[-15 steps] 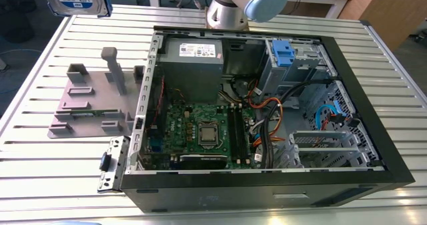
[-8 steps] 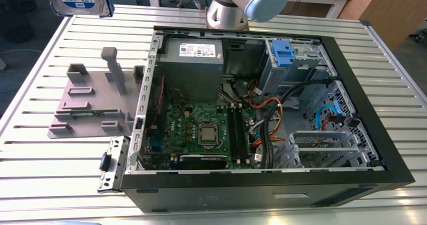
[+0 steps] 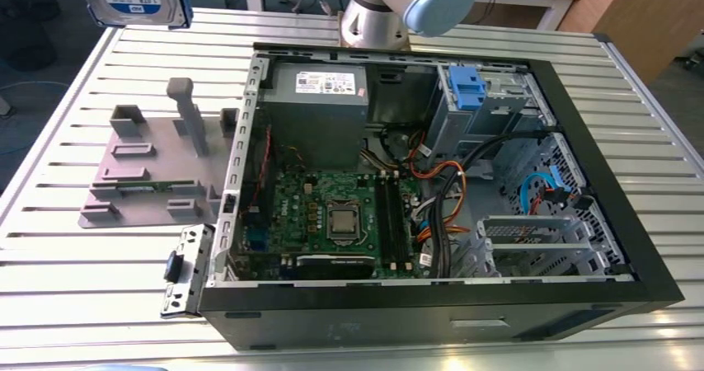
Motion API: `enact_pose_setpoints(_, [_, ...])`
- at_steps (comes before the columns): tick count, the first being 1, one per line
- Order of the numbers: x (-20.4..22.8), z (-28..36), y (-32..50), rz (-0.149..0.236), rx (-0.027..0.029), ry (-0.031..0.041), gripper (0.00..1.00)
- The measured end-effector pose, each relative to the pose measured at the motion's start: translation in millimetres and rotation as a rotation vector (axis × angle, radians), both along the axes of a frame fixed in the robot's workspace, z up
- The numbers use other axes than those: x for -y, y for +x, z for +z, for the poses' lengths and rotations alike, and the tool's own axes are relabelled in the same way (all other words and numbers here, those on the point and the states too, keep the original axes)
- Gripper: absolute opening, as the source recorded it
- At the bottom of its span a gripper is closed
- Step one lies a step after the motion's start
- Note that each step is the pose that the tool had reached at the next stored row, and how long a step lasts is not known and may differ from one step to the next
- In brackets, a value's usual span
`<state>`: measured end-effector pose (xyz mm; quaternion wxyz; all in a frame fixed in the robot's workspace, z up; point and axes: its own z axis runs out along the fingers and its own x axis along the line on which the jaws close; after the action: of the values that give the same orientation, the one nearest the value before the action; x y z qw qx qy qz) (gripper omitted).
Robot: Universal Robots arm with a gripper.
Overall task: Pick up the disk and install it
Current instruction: 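Pick up the disk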
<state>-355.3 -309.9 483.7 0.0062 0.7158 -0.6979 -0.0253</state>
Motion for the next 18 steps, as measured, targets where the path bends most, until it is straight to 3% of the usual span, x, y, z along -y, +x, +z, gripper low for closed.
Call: enact_pose_setpoints(18, [0.0, 0.0, 9.9, 0.000, -0.0001, 0.0000, 0.37])
